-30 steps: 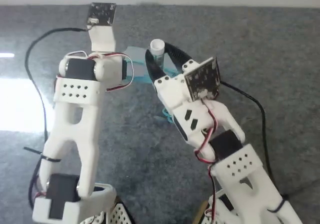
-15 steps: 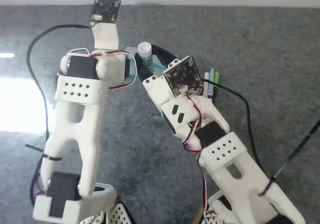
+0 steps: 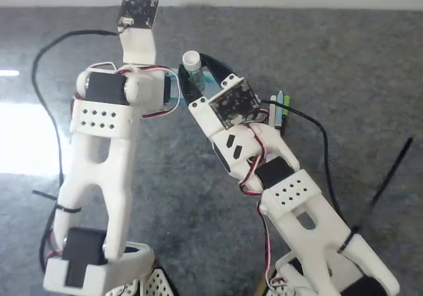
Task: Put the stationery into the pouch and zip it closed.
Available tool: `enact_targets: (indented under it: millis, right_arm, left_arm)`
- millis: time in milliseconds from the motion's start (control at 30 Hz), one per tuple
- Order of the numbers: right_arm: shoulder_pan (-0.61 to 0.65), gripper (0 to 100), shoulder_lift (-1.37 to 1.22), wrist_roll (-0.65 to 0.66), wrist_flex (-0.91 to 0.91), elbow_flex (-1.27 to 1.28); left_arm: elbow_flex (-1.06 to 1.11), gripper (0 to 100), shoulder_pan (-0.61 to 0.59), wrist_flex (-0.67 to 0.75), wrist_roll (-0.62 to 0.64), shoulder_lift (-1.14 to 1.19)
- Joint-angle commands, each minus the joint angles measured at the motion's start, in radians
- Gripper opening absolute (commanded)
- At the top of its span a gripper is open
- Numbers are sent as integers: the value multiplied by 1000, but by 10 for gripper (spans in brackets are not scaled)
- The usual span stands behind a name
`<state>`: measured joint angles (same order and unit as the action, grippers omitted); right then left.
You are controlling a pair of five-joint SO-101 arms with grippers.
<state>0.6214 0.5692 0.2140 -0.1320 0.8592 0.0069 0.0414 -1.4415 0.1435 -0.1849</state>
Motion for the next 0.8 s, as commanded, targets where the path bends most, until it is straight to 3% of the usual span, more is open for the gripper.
enact_targets:
  millis: [0,200,400,600,767]
  right_arm:
    - [-4,7,-48,26,-24,-6]
    - [-12,23,-97,28,-25,-12]
    - [-13,199,-65,23,-16,-6]
    - [-59,199,-45,26,-15,-11]
    - [-53,199,85,28,217,-46]
  left_arm:
    - [-56,9,0,-6,12,-14]
    - [-82,9,-14,-25,11,-14]
    - [-85,9,-18,-26,11,-14]
    - [-99,9,-54,-28,11,-11]
    - [-96,9,-57,-21,11,-5]
